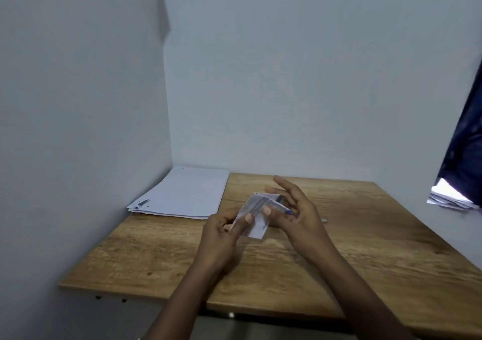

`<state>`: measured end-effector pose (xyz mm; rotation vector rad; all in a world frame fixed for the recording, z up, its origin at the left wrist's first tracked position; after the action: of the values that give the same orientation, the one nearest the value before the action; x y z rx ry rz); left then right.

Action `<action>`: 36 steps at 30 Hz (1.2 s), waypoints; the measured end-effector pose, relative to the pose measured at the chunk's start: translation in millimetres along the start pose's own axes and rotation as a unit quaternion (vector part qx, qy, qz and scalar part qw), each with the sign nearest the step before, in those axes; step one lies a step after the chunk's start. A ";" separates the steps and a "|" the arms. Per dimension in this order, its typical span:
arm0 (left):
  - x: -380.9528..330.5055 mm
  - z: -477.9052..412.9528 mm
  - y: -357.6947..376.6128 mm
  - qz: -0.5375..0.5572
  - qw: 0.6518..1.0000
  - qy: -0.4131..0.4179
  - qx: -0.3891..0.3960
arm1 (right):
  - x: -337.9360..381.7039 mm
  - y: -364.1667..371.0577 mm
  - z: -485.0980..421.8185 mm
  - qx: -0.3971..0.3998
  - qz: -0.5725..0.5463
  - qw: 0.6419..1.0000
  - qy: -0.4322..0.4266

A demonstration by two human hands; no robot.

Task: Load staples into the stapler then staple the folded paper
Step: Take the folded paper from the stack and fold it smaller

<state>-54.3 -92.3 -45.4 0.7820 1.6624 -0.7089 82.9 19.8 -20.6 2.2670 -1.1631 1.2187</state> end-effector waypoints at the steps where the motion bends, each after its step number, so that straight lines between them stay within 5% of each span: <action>1: 0.6 6.5 1.9 -0.012 1.000 0.012 0.007 | 3.0 -2.2 4.3 0.010 0.018 1.000 -0.019; 4: 1.9 24.7 3.8 -0.072 0.995 0.052 -0.043 | 11.9 -8.9 23.8 0.012 0.150 0.983 -0.108; 8: -1.6 47.3 3.7 -0.183 0.958 0.201 -0.095 | 21.7 -18.1 52.2 -0.011 0.306 0.915 -0.261; 18: 18.8 86.7 11.1 -0.351 0.903 0.246 0.001 | 6.7 -33.3 104.3 0.136 0.358 0.909 -0.166; 24: 13.6 78.9 13.5 -0.330 0.920 0.212 0.015 | 7.3 -39.0 91.2 0.173 0.320 0.928 -0.073; 29: 15.0 54.9 13.3 -0.262 0.962 0.081 0.005 | 2.2 -38.7 72.3 0.112 0.306 0.945 0.000; 36: 19.4 34.8 20.3 -0.263 0.963 -0.050 -0.034 | -11.9 -33.5 54.6 0.068 0.275 0.955 0.084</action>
<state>-21.2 -104.9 -72.7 0.2412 1.8065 -1.0318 135.2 14.1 -59.0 1.9315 -1.7562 1.6966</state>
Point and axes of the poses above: each hand's wrist, its own z-axis away from the middle knuckle, its own y-axis out of the palm, x = y × z, the point moved 2 cm from there along -z, towards the middle knuckle, and after that the axes turned 9 degrees about -y, right-handed, at the moved point
